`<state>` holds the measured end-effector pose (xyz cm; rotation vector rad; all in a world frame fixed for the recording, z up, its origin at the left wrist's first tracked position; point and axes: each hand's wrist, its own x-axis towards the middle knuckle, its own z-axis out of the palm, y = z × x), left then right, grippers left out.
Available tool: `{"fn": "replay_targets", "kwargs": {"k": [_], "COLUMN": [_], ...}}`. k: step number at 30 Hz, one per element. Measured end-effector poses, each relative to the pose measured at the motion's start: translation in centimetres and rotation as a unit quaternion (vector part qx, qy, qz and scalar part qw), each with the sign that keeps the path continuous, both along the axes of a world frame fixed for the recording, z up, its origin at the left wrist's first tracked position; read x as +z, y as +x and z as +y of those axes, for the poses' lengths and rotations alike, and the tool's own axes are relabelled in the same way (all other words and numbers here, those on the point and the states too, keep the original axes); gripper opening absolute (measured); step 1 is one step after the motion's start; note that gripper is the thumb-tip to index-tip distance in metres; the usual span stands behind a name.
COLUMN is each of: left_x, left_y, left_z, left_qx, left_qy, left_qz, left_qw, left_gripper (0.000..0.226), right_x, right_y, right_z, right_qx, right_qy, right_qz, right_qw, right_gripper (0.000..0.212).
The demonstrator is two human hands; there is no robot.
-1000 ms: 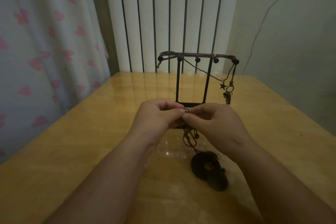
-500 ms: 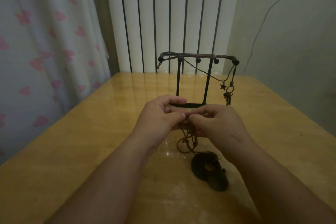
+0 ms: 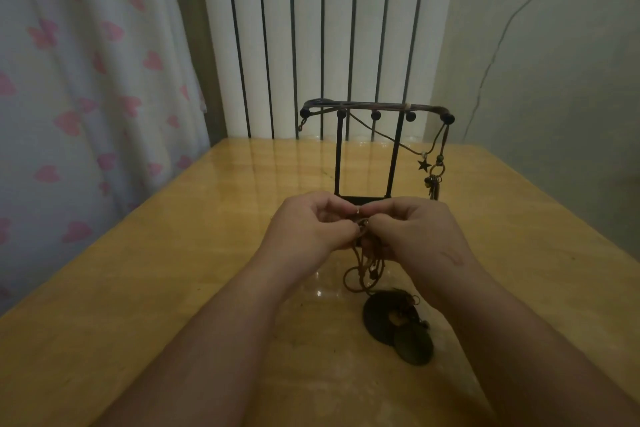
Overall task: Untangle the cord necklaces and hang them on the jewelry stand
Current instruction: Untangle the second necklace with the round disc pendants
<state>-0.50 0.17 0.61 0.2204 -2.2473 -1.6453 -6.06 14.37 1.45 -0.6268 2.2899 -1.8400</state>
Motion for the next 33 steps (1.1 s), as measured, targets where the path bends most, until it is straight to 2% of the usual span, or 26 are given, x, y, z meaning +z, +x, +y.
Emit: {"fn": "replay_targets", "kwargs": {"k": [3, 8, 18, 22, 28, 33], "left_x": [0.1, 0.0, -0.3, -0.4, -0.4, -0.3], "left_y": [0.2, 0.6, 0.0, 0.2, 0.4, 0.3], "left_z": [-0.1, 0.3, 1.1, 1.2, 0.4, 0.1], "left_qx": [0.016, 0.036, 0.058, 0.062, 0.002, -0.01], "left_qy": [-0.041, -0.197, -0.264, -0.232, -0.062, 0.009], "left_qz": [0.026, 0.083, 0.141, 0.145, 0.122, 0.134], "left_qw": [0.999, 0.976, 0.952, 0.96, 0.991, 0.991], "left_gripper": [0.019, 0.017, 0.02, 0.02, 0.023, 0.024], "right_x": [0.1, 0.3, 0.4, 0.5, 0.9, 1.0], "right_y": [0.1, 0.1, 0.3, 0.5, 0.4, 0.2], "right_z": [0.0, 0.3, 0.2, 0.3, 0.9, 1.1], "right_qx": [0.011, 0.031, 0.002, 0.003, 0.022, 0.053], "right_qy": [0.0, -0.004, -0.039, -0.05, -0.101, -0.116], "right_qz": [-0.007, -0.03, -0.041, -0.062, -0.097, -0.122], "right_qw": [1.0, 0.999, 0.998, 0.997, 0.99, 0.984], "right_gripper": [0.018, 0.015, 0.012, 0.01, 0.013, 0.021]}}
